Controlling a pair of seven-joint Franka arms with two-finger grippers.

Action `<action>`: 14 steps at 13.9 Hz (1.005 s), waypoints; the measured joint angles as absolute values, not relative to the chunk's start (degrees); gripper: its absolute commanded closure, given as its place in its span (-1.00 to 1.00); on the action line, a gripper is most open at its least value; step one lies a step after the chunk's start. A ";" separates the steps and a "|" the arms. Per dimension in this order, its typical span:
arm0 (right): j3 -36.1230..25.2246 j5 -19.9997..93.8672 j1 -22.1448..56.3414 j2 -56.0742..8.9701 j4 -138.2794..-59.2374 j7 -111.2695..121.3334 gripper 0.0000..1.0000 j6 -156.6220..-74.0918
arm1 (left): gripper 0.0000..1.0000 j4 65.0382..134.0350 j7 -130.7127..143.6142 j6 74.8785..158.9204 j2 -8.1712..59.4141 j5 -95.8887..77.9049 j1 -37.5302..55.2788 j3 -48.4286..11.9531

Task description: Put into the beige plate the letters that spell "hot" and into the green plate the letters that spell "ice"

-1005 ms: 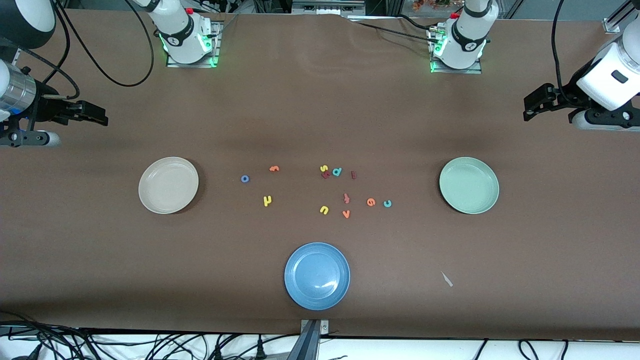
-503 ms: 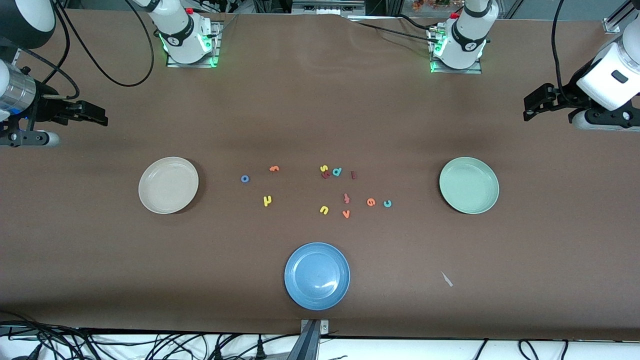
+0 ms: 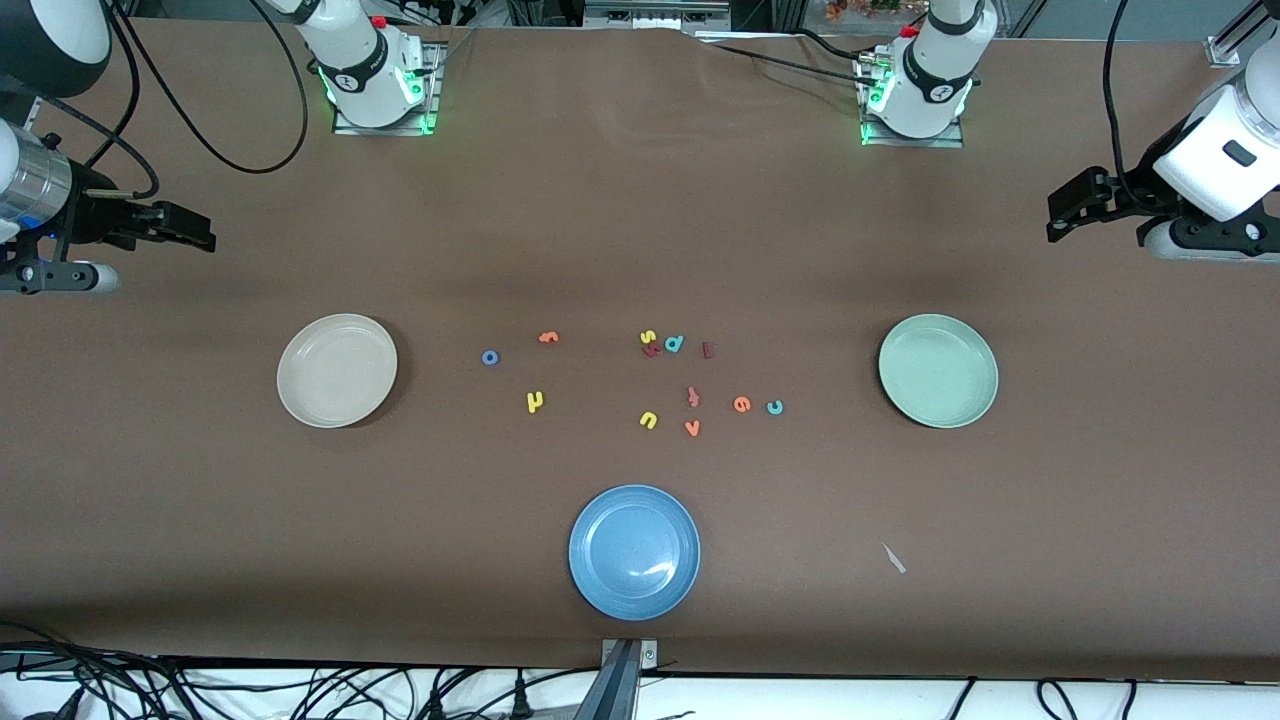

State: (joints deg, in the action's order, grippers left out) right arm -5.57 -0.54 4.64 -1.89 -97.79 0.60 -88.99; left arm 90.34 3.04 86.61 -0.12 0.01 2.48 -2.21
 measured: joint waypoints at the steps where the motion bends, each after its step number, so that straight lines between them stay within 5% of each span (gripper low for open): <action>1: -5.57 -0.55 4.64 -1.89 -97.78 0.60 -1.00 -88.99 | -1.00 90.34 3.04 86.61 -0.12 0.01 2.42 -2.20; 14: -5.57 -0.56 4.64 -1.89 -97.78 0.60 -1.00 -89.00 | -1.00 89.68 3.05 86.61 -0.07 -0.97 1.89 -1.90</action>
